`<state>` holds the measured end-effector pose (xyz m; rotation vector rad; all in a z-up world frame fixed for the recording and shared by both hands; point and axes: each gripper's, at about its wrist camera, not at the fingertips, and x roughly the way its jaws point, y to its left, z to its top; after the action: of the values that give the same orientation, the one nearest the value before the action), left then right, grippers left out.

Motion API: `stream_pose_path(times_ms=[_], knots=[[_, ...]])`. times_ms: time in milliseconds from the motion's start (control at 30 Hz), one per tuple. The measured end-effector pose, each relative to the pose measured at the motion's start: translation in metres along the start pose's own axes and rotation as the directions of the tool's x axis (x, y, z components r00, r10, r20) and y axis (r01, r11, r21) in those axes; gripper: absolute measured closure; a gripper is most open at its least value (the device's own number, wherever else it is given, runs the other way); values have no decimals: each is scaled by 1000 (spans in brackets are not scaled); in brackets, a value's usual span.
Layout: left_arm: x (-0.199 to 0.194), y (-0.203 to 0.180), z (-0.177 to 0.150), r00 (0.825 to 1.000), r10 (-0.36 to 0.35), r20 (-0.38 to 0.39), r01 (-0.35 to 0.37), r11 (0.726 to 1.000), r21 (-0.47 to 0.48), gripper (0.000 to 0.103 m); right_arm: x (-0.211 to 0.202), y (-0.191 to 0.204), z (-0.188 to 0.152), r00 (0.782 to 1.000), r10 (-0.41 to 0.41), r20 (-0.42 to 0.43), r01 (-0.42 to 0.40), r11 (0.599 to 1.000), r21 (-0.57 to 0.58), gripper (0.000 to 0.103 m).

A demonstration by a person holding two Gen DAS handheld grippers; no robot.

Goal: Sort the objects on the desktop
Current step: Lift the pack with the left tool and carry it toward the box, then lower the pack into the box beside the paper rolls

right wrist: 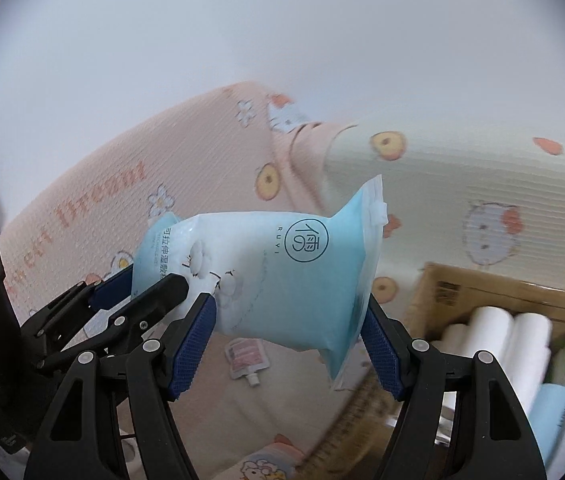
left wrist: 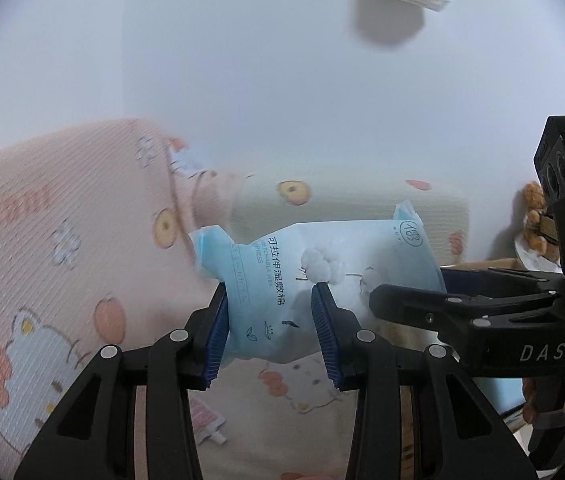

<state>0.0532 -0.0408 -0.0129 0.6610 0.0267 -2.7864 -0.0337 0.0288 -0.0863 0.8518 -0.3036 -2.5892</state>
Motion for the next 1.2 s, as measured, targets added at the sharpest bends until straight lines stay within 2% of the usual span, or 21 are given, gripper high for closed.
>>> stream_pose_path(times_ms=[200, 300, 500, 633, 767, 967, 1067, 1200], knots=[[6, -37, 4, 997, -76, -20, 77, 996, 45, 60, -31, -26, -8, 997, -71, 28, 70, 996, 47, 32], [4, -56, 0, 995, -94, -25, 96, 991, 97, 60, -45, -36, -13, 992, -121, 25, 119, 992, 49, 32], [4, -94, -12, 991, -126, -33, 130, 965, 227, 60, -62, -60, -30, 987, -155, -48, 159, 980, 116, 32], [3, -118, -20, 989, -144, -39, 149, 934, 324, 59, -70, -67, -42, 978, -195, -75, 203, 972, 120, 32], [1, -141, -31, 986, -161, -42, 163, 891, 423, 57, -78, -76, -54, 966, -236, -102, 249, 959, 137, 32], [11, -165, -51, 975, -172, -143, 222, 819, 529, 56, -88, -98, -71, 954, -254, -160, 282, 940, 191, 32], [15, -172, -59, 969, -171, -179, 243, 795, 556, 56, -89, -101, -76, 945, -266, -192, 301, 936, 181, 32], [9, -175, -70, 971, -154, -180, 233, 758, 609, 56, -89, -102, -82, 930, -284, -234, 324, 934, 154, 32]])
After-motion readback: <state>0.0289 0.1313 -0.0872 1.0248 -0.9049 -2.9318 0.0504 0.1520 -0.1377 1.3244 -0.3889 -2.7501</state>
